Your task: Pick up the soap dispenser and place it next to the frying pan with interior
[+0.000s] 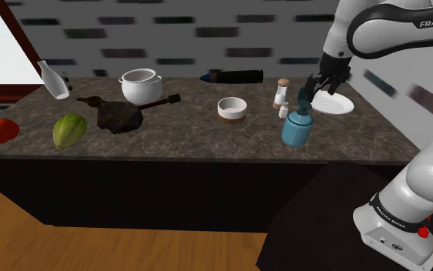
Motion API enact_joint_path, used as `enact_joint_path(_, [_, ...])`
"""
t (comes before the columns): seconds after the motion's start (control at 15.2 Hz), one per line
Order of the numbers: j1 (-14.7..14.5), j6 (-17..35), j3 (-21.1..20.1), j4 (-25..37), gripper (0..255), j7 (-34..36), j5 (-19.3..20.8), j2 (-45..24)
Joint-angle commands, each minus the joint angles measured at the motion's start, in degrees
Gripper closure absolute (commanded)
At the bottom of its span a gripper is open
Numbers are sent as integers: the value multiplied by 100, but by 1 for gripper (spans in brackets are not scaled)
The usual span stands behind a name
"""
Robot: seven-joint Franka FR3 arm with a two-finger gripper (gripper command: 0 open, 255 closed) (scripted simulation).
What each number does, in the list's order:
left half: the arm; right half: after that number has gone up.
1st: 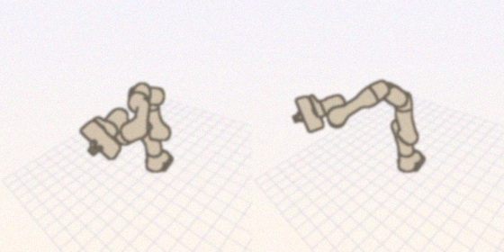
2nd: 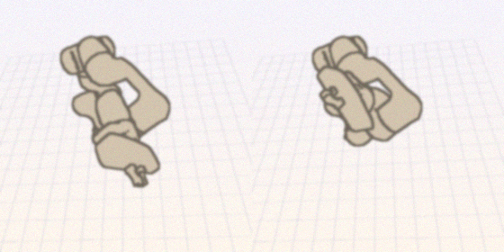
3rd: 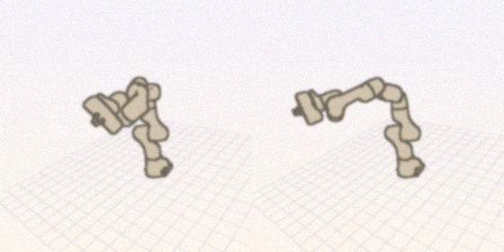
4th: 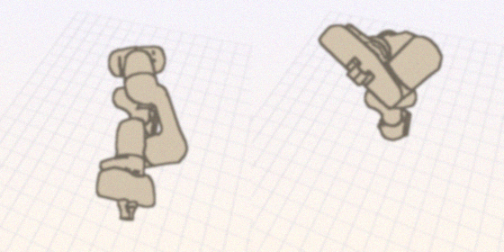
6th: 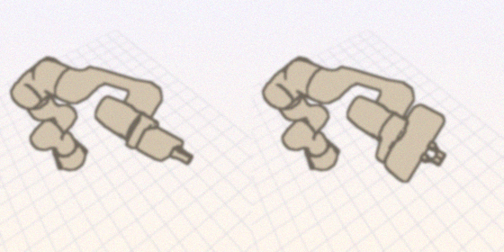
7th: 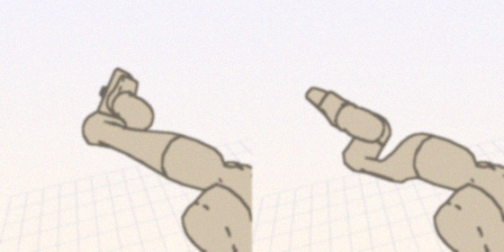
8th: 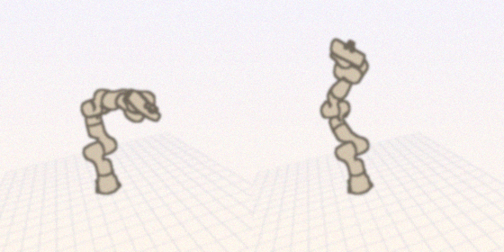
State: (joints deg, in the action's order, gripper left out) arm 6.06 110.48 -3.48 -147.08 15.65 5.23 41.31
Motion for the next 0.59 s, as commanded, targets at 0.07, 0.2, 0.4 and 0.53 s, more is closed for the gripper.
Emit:
enact_joint_path(0.07, [337,970,-21,-358,0,632,79,-216])
enact_joint_path(0.2, [580,1600,-45,-549,0,1054,153,-416])
enact_joint_path(0.4, [985,2553,-109,-775,0,1722,304,-791])
enact_joint_path(0.53, [1034,2721,-118,-818,0,1782,334,-889])
